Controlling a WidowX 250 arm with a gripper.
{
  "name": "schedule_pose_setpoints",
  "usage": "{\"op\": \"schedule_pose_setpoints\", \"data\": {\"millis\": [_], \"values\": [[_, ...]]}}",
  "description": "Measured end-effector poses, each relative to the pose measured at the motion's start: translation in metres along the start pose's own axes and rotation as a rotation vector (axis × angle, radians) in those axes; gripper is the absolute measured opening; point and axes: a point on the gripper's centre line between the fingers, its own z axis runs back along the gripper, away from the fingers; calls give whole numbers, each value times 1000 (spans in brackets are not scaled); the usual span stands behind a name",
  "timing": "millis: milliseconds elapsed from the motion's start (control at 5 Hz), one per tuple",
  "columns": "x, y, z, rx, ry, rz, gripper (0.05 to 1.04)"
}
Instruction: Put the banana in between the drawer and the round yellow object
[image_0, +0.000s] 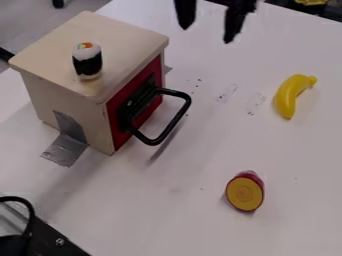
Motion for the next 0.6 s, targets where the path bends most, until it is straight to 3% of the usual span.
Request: {"op": "schedule_pose_setpoints", "data": {"millis": [400,600], "values": [[69,-60,-48,-50,-89,12,999],[90,-74,-68,-34,-129,24,999]]}}
